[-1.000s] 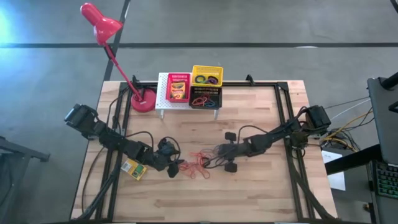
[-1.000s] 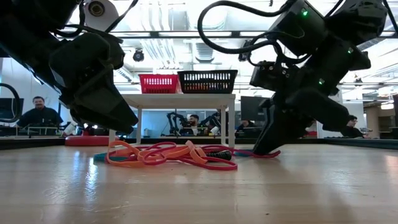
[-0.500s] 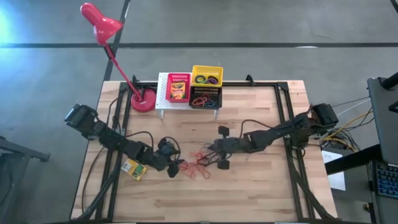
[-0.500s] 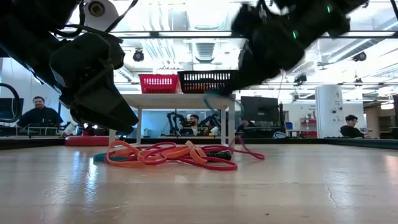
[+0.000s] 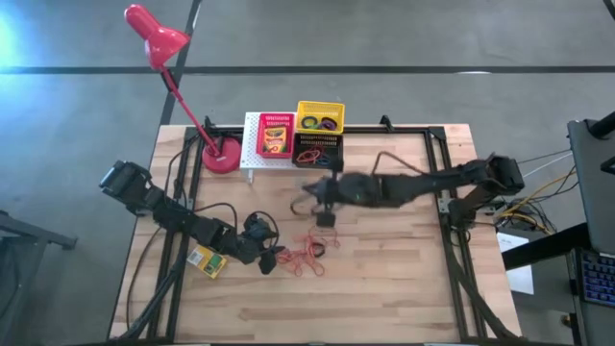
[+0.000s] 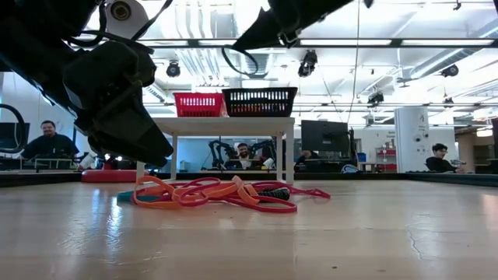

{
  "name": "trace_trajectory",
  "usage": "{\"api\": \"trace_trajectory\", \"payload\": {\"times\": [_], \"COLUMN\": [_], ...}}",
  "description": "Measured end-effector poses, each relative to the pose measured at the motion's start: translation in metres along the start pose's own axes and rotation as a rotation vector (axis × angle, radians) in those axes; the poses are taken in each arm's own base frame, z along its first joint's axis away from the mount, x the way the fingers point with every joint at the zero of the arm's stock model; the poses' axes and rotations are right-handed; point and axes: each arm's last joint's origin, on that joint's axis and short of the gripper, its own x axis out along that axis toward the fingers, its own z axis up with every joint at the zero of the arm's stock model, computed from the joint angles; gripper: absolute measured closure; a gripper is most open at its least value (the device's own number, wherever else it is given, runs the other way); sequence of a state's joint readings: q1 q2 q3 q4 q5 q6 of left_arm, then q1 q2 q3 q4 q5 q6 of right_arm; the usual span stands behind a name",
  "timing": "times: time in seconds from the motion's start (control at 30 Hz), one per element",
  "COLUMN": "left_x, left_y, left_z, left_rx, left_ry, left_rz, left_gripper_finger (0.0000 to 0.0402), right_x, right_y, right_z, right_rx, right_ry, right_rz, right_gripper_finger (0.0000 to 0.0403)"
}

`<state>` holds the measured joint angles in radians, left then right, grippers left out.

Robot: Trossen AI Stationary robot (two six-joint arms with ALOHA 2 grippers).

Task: Pick & Place Office Desk Supplies
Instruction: Put the blue rubber band into the black bin on the shelf, then put the red rubber band into the black bin on the shelf

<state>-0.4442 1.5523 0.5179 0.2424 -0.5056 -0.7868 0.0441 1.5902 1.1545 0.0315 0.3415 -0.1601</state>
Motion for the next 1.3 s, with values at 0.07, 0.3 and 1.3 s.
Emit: {"api": "trace_trajectory", "payload": {"times": [0.07, 0.3, 1.3], "left_x": [0.000, 0.000, 0.000], "left_y": [0.000, 0.000, 0.000], "left_z": [0.000, 0.000, 0.000], "left_rx": [0.000, 0.000, -0.007], "left_ry": [0.000, -0.001, -0.003], "left_rz": [0.000, 0.000, 0.003], "left_gripper_finger": [0.0170, 0.0170, 0.0170], "right_x": [0.003, 0.009, -0.019], "right_y": [-0.019, -0.071, -0.057], "right_z": [0.005, 0.006, 0.011], "right_rx": [-0.006, -0.002, 0.080], "right_ry": [0.046, 0.201, 0.256], "right_rz": [-0.038, -0.135, -0.058], "right_gripper_finger": [0.0394, 0.0394, 0.0230]}}
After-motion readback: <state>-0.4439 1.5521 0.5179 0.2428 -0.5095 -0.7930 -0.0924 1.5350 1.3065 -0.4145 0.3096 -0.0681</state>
